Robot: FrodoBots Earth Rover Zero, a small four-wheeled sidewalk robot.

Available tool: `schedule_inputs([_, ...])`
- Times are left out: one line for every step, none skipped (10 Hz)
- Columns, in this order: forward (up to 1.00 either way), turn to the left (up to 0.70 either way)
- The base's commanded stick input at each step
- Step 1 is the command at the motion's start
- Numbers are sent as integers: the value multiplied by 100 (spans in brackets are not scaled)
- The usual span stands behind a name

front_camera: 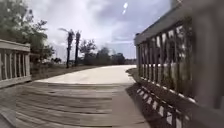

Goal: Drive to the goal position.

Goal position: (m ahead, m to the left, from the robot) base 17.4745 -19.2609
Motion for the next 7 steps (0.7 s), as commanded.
schedule_inputs([85,0])
schedule_inputs([85,0])
schedule_inputs([85,0])
schedule_inputs([85,0])
schedule_inputs([85,0])
schedule_inputs([85,0])
schedule_inputs([85,0])
